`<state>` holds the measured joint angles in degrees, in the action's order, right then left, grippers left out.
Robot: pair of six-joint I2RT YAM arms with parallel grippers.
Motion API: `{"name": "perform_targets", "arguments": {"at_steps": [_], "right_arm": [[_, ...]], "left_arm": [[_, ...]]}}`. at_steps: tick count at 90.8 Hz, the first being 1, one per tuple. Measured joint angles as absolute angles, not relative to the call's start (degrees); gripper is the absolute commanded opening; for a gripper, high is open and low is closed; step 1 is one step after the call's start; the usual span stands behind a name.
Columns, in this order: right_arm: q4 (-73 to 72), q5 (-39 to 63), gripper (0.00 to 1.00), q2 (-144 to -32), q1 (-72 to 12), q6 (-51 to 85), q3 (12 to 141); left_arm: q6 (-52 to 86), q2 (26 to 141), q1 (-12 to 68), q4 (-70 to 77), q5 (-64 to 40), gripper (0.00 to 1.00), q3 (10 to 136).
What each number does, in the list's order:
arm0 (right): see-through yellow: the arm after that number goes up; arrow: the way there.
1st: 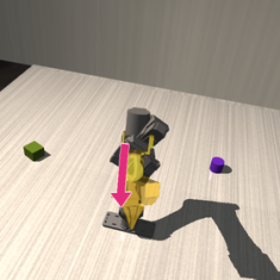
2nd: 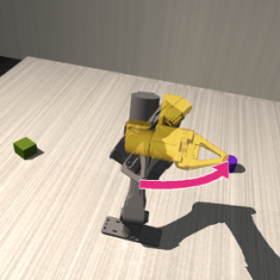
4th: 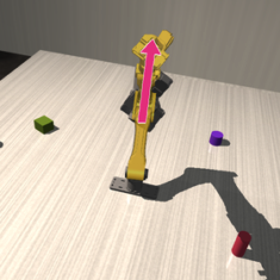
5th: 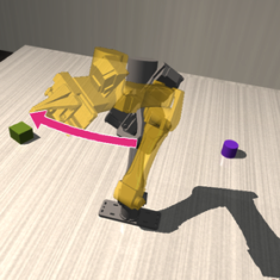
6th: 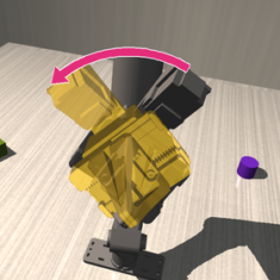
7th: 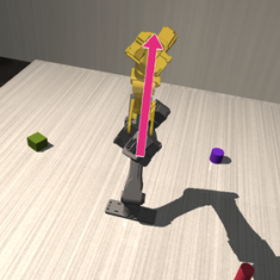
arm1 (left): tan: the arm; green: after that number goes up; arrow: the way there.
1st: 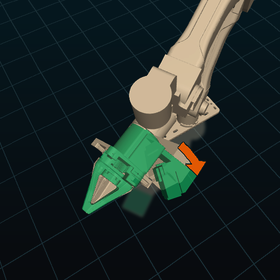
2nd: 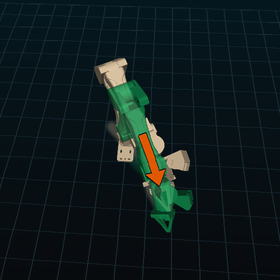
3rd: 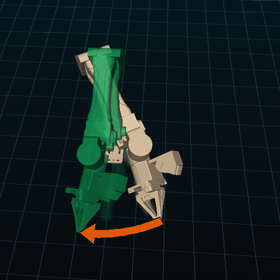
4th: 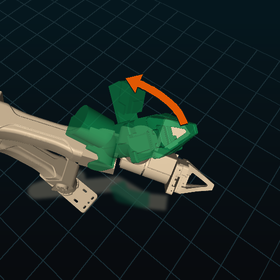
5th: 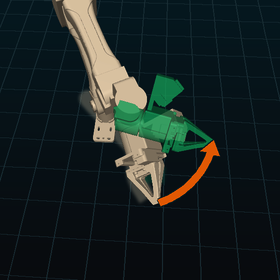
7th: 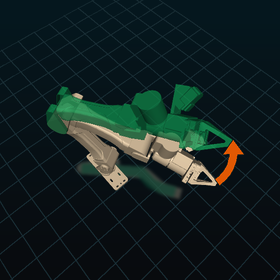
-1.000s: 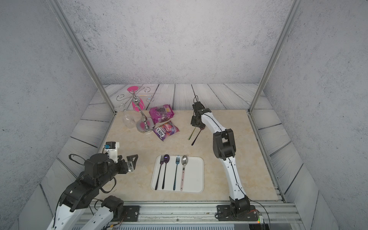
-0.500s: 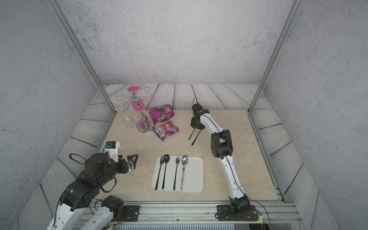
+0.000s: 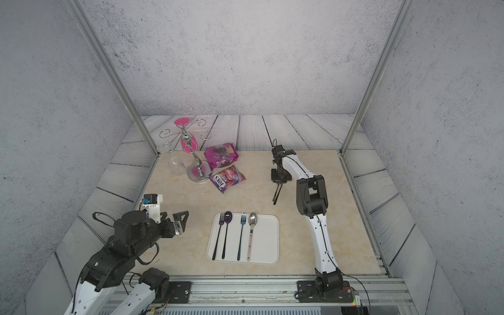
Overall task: Set the spoon and fork side by side
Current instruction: Pick up the fork at the center of the board.
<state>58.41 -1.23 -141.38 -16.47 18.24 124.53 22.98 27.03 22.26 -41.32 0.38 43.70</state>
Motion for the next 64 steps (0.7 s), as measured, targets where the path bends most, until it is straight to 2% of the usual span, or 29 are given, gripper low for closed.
{"name": "perform_targets", "arguments": {"at_steps": [10, 24, 34, 42, 64], "right_arm": [[59.55, -0.27, 0.22, -141.32, -15.75, 17.32, 124.53], [61.19, 0.43, 0.21, -141.88, -15.57, 18.26, 125.64], [61.80, 0.56, 0.15, -142.30, -15.57, 19.73, 126.41], [62.22, 1.13, 0.00, -142.78, -15.57, 20.60, 127.24], [62.22, 1.61, 0.00, -142.93, -15.57, 21.41, 127.66]], "left_arm": [[23.00, 27.03, 22.26, -41.23, 0.40, 1.00, 43.70], [22.98, 27.03, 22.26, -40.93, 0.40, 1.00, 43.70], [23.00, 27.05, 22.26, -40.93, 0.40, 1.00, 43.70], [23.00, 27.05, 22.26, -40.91, 0.40, 1.00, 43.70], [22.98, 27.09, 22.26, -40.88, 0.51, 1.00, 43.70]]}}
